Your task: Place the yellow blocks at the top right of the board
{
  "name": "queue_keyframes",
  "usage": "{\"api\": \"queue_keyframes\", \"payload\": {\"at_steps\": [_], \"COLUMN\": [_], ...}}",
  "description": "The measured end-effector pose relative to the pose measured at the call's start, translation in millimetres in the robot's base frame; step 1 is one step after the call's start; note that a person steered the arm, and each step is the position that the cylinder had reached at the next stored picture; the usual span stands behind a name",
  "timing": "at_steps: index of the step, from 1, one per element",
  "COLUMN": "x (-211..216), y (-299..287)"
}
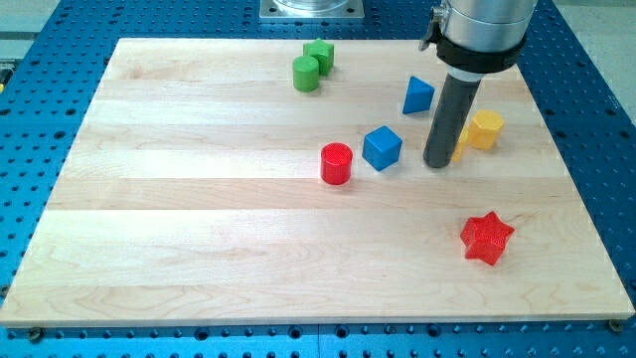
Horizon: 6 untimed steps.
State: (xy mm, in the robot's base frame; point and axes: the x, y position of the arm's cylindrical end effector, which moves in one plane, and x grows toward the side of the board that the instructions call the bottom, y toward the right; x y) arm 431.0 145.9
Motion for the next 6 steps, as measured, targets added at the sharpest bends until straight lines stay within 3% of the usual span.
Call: {"api": "queue_keyframes", "payload": {"at_steps": [2,4,6], "x": [-9.1,-51.6,-54.9], "y": [14.2,-1.8,-0.4]}}
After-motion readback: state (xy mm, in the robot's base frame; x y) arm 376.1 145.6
